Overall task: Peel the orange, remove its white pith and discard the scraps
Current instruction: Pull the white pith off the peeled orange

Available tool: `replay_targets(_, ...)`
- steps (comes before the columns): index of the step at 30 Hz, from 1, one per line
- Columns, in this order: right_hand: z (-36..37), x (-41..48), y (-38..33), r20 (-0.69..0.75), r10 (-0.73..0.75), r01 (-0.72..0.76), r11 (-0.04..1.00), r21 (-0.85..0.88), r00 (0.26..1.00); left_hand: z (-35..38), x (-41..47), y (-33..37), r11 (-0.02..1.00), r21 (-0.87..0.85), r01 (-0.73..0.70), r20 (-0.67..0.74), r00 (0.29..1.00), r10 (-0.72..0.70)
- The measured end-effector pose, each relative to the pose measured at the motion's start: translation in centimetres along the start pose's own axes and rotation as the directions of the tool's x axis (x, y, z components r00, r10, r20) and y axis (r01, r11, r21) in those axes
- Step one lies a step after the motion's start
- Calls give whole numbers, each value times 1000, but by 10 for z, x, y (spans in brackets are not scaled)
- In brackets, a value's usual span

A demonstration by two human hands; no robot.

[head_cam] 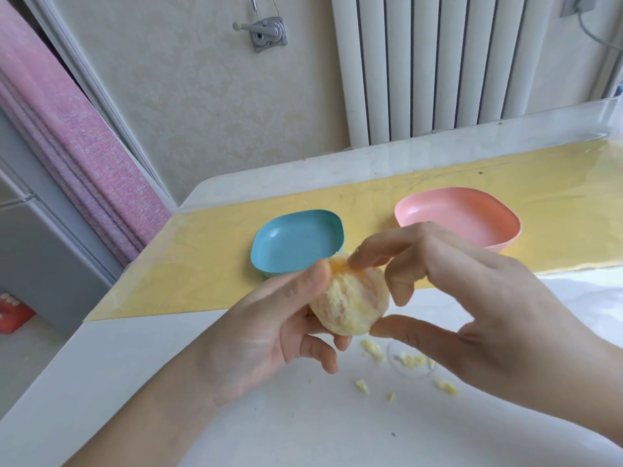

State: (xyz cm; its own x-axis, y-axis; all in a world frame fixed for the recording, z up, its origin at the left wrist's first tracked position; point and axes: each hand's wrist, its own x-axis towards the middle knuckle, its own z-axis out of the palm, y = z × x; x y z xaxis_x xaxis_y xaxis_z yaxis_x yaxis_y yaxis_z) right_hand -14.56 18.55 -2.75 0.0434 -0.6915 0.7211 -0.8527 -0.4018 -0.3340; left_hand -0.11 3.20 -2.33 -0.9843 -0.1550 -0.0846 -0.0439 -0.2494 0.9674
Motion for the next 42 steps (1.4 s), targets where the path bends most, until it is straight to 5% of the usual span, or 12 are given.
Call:
replay_targets(5, 2, 0, -2, 20, -32, 33, 996, -85, 999, 6, -3, 0, 987, 161, -21, -43, 999, 28)
replay_targets(24, 6, -2, -6, -163, -91, 61, 982, -181, 982, 15, -8, 2, 1000, 10, -28, -52, 998, 28)
replay_targets(37, -1, 0, -5, -135, 72, -69, 997, 32, 988, 14, -8, 4, 999, -32, -25, 44, 999, 27)
replay_targets(42, -3, 0, -6, -152, 67, -78, 995, -67, 986, 14, -8, 2, 1000, -12, 11, 12, 1000, -10)
